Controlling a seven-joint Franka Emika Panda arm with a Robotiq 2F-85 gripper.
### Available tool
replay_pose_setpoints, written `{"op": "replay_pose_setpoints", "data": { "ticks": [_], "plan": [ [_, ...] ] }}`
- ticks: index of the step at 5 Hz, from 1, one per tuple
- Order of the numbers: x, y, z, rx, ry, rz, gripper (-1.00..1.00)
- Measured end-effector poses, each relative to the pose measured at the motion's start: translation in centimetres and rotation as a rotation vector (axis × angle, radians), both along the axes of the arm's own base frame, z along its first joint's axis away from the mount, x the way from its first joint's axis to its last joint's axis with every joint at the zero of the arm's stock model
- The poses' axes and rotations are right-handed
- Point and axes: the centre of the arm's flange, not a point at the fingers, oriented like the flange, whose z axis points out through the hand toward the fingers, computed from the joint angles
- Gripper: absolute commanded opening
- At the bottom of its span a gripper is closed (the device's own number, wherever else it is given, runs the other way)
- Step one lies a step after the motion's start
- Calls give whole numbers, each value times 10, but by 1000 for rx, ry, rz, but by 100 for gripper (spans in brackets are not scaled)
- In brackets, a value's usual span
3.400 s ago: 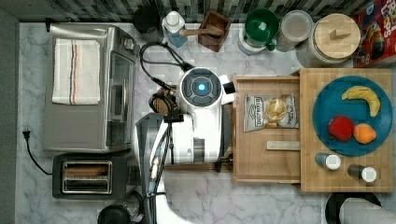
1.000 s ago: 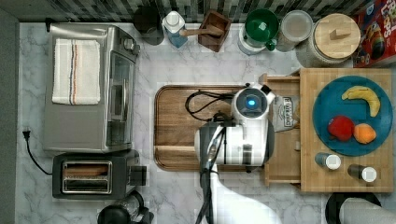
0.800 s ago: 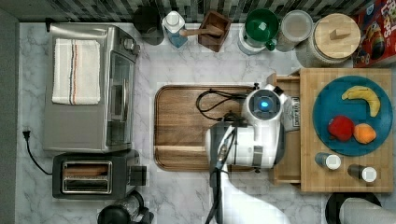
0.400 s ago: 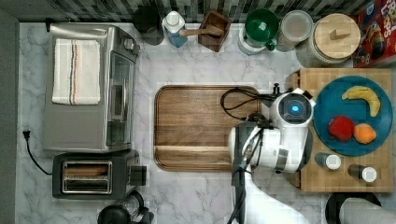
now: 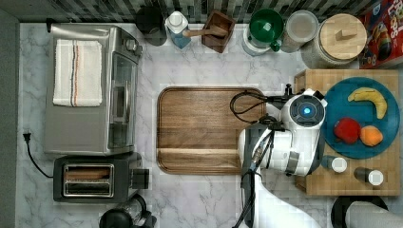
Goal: Close the drawer.
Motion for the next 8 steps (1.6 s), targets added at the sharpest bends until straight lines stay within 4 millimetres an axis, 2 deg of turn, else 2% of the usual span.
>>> {"op": "replay_pose_setpoints", "data": {
  "ticks": [8],
  "plan": [
    [10,2,-6,-3,2,17,-100]
  ]
}}
